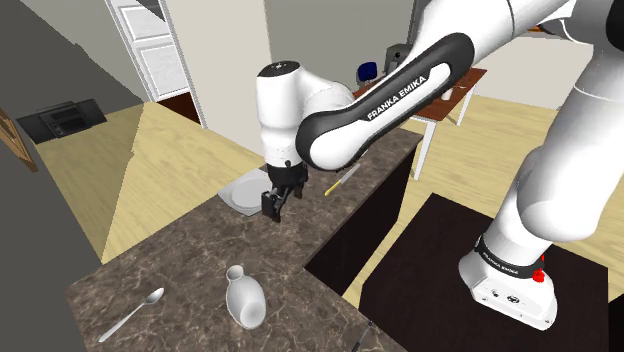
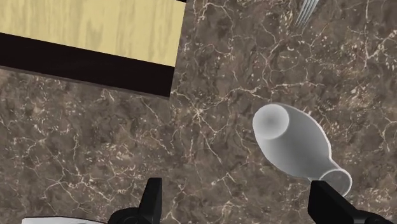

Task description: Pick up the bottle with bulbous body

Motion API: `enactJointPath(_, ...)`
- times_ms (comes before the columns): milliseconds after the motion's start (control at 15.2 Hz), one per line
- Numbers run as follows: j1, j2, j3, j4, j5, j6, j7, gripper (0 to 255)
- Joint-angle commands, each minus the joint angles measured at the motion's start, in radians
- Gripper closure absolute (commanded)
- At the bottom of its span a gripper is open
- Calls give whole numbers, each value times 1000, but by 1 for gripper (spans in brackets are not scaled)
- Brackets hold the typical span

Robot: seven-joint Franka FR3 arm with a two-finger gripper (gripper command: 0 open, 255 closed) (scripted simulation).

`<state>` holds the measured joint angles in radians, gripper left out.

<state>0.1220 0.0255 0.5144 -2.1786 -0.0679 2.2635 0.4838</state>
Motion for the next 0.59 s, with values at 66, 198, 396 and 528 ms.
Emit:
enactJointPath(66, 29, 119, 14, 68, -80, 28, 91, 0)
enactJointPath(198, 59, 202, 10, 127, -134, 34, 146, 0)
enactJointPath(396, 113, 324, -6, 225, -204, 34, 216, 0)
enactJointPath(528, 153, 404, -21, 298, -243, 29, 254, 0)
